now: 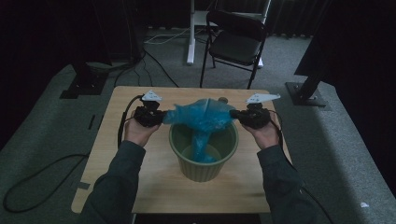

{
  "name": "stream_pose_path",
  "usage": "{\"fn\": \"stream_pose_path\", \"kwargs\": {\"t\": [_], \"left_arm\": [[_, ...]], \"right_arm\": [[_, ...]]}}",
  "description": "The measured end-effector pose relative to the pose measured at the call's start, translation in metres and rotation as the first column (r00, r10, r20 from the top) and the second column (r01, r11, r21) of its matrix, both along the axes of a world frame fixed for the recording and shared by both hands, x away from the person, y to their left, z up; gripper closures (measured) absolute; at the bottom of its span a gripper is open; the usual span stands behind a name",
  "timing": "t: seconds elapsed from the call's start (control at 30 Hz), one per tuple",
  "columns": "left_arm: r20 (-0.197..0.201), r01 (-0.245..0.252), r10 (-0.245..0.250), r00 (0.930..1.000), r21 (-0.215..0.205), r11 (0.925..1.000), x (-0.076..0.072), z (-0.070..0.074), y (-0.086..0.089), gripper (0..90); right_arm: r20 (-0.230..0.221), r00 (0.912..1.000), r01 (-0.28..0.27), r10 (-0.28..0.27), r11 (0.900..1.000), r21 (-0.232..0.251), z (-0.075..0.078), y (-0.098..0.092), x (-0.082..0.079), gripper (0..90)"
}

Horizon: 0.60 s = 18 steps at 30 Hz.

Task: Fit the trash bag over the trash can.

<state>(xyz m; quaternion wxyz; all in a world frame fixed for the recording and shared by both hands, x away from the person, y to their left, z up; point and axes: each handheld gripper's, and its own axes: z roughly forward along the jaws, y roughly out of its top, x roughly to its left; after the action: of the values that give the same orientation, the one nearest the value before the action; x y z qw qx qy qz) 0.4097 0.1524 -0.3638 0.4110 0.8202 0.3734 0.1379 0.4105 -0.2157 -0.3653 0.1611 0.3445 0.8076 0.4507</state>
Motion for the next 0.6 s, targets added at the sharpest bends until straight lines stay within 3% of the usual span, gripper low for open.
{"fn": "stream_pose_path", "kwargs": {"t": [0.17, 0.4, 0.57, 0.6], "left_arm": [[-0.038, -0.029, 0.029, 0.9989, -0.012, 0.9995, 0.010, -0.013, 0.003, 89.8], [-0.061, -0.046, 0.044, 0.9971, -0.029, 0.9985, 0.018, -0.022, 0.001, 89.8], [-0.069, -0.034, 0.027, 0.9973, -0.105, 0.9939, 0.022, -0.023, 0.001, 89.8], [-0.069, -0.034, 0.027, 0.9973, -0.105, 0.9939, 0.022, -0.023, 0.001, 89.8]], "right_arm": [[-0.032, 0.9993, 0.018, -0.018, 1.000, -0.002, -0.009, -0.003, 0.006, 88.5], [-0.052, 0.9979, 0.039, -0.038, 0.999, 0.003, -0.016, -0.003, 0.012, 88.8], [-0.046, 0.9972, 0.060, -0.060, 0.998, 0.007, -0.016, -0.003, 0.015, 88.8], [-0.046, 0.9972, 0.060, -0.060, 0.998, 0.007, -0.016, -0.003, 0.015, 88.8]]}}
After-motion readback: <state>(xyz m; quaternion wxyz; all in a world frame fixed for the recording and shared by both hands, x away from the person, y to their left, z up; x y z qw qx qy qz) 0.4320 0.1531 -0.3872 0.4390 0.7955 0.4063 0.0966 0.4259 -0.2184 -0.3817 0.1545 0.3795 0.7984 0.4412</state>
